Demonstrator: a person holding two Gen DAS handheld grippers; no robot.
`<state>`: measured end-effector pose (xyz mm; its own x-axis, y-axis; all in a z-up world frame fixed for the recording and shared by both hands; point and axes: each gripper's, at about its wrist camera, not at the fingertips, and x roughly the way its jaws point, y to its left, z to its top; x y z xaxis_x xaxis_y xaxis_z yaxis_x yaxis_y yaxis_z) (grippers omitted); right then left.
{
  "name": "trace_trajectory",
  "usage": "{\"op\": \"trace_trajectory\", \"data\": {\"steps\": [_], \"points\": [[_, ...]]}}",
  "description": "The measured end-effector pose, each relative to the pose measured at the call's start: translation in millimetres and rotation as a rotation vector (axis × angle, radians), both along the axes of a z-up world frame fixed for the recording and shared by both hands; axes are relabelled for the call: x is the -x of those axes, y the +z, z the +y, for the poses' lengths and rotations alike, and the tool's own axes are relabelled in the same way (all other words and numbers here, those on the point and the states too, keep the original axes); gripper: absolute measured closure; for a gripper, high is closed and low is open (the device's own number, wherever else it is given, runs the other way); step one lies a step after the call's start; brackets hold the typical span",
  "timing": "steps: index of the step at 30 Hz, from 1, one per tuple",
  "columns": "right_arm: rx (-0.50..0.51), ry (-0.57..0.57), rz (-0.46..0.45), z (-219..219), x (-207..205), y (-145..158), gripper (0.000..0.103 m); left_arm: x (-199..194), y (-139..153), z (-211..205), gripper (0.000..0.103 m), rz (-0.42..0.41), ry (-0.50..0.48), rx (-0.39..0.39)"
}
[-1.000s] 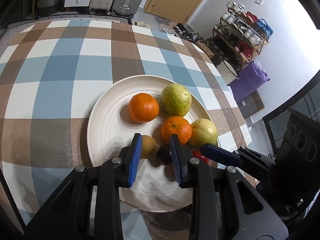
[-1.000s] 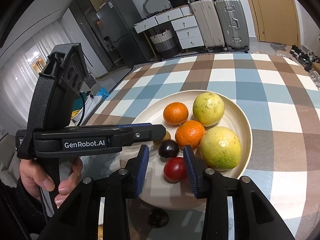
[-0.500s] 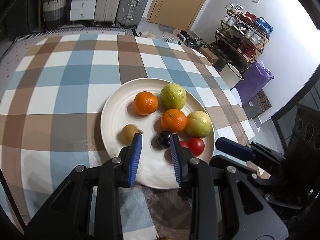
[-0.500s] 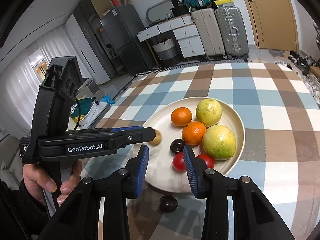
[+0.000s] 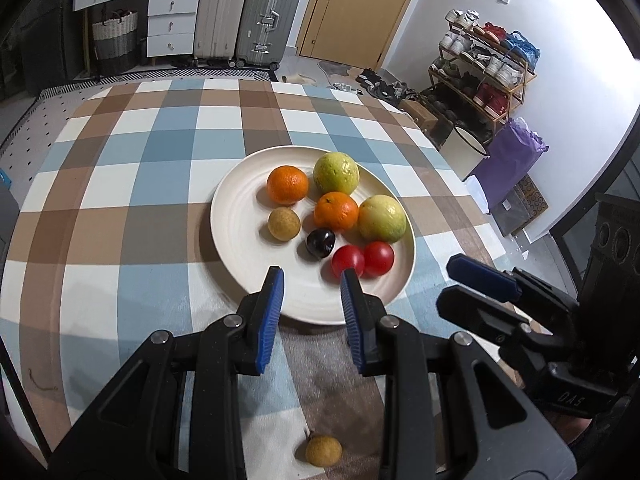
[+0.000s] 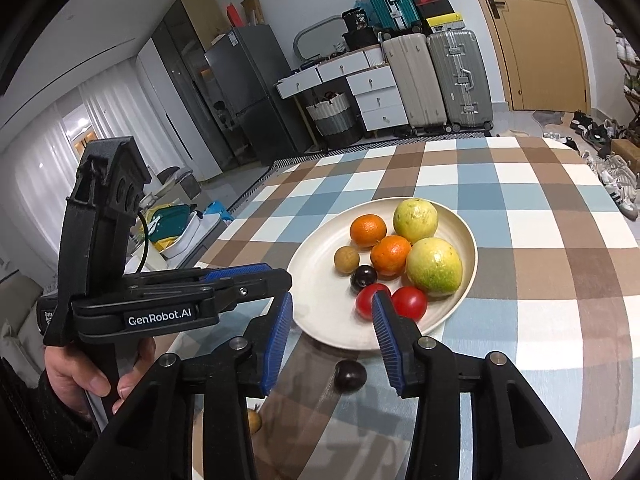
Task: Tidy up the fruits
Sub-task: 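Withdraw both grippers toward the remaining plum and kiwi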
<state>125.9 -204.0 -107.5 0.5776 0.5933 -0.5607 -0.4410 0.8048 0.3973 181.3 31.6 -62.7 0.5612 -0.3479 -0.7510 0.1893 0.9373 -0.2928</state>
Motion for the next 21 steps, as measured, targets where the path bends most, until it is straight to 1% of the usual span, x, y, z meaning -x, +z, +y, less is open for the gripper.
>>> {"op": "trace_trajectory", "data": {"steps": [13, 15, 16, 20, 21], "points": [[-0.024, -0.022, -0.052, -6.9, 28.5, 6.2, 0.055, 40.7, 0.2, 4.3, 0.076, -0.033, 0.018, -0.025], [-0.026, -0.022, -0.057, -7.1, 32.9, 6.9, 0.055, 46.7, -1.2, 4.2, 0.072, -0.033, 0.016, -0.024], [-0.027, -0.022, -0.06, -7.0, 35.3, 7.2, 0.053, 48.8, -1.9, 4.0, 0.068, -0.033, 0.016, -0.023], [-0.031, -0.026, -0.074, -7.2, 43.5, 6.4, 0.042, 61.2, -5.2, 4.3, 0.057, -0.037, 0.017, -0.022], [-0.031, -0.028, -0.077, -7.4, 44.9, 6.2, 0.041, 64.6, -6.3, 4.6, 0.056, -0.036, 0.018, -0.021]]}}
